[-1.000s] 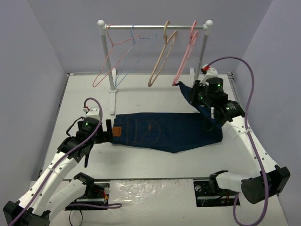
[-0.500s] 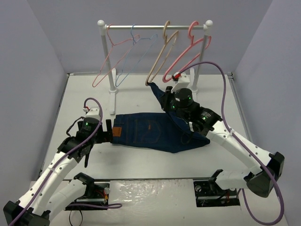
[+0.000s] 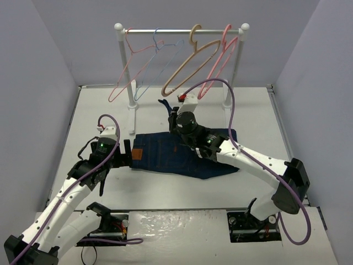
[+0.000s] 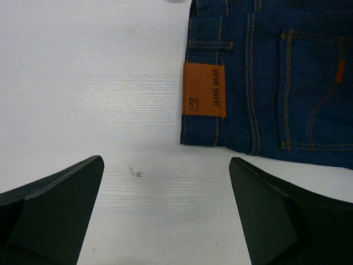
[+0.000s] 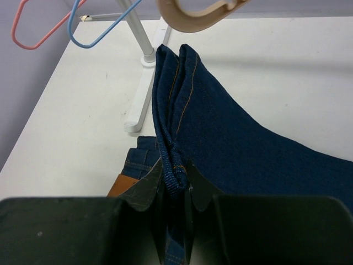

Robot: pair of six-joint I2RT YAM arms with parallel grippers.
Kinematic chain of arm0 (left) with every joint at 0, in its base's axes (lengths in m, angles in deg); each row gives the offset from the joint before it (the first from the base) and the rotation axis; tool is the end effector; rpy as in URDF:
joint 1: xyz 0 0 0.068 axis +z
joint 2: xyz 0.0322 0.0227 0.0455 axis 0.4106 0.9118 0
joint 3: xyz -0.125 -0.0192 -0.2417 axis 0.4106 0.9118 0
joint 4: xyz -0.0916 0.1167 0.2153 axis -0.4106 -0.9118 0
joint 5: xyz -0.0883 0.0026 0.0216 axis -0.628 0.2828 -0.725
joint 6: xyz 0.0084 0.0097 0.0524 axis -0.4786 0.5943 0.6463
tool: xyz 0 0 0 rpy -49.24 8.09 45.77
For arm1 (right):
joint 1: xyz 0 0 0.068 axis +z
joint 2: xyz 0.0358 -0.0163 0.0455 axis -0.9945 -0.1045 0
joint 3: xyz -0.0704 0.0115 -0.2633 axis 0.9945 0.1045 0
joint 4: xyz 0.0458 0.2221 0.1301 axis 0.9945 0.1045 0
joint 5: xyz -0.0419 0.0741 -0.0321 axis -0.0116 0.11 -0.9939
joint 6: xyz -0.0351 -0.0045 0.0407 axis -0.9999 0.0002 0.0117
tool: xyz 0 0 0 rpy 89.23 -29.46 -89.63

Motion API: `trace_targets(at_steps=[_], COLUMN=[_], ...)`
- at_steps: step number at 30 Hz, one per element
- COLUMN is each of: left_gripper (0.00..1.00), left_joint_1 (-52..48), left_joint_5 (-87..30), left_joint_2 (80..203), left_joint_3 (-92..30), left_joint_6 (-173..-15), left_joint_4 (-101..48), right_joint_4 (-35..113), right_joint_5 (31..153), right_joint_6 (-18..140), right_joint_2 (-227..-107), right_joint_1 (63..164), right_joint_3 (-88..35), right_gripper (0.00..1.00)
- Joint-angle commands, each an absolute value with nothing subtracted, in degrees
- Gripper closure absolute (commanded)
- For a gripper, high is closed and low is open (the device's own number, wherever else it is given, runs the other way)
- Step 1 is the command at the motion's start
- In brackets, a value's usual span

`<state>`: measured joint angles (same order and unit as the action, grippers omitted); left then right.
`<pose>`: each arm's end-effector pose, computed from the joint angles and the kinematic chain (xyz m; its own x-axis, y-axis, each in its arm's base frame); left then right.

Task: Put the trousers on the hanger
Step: Fold the trousers at the center of the board.

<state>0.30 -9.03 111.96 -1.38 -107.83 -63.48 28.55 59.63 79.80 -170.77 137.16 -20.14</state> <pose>0.1579 -0.0626 0.2832 -0.6141 -0.1870 -0.7668 -0.0058 0.9726 -0.2326 0.2243 0.2747 0.3588 -0.2609 0.3080 -0.9149 -0.4111 0.8221 0.3939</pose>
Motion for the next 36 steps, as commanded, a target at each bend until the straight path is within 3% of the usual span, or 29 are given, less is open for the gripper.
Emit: trace_targets(at_steps=[1, 17, 27, 30, 36], left_gripper=[0.03, 0.03, 0.03, 0.03, 0.03], left_joint_1=[0.2, 0.2, 0.2, 0.2, 0.2], left_joint_5=[-6.8, -6.5, -4.7, -4.3, -3.3], left_joint_2=[112.7, 114.0, 114.2, 114.2, 114.2], left_joint_3=[-3.0, -3.1, -3.3, -3.4, -3.6], left_joint_6=[-108.7, -108.8, -109.2, -109.3, -109.6], left_joint_4=[-62.7, -62.8, -63.6, -63.9, -64.5], right_joint_4=[17.3, 14.1, 13.9, 13.9, 14.3], right_joint_5=[53.1, 47.0, 49.7, 52.4, 63.2], right_joint_6=[80.8, 83.9, 87.5, 88.6, 87.7], right_joint_2=[-173.6, -184.5, -191.8, -194.3, -199.0], right_joint_1=[140.3, 146.9, 149.0, 149.2, 149.7], right_joint_3=[-22.4, -25.2, -26.0, -26.0, -29.0], right_gripper=[1.0, 1.0, 0.97, 0.94, 0.74])
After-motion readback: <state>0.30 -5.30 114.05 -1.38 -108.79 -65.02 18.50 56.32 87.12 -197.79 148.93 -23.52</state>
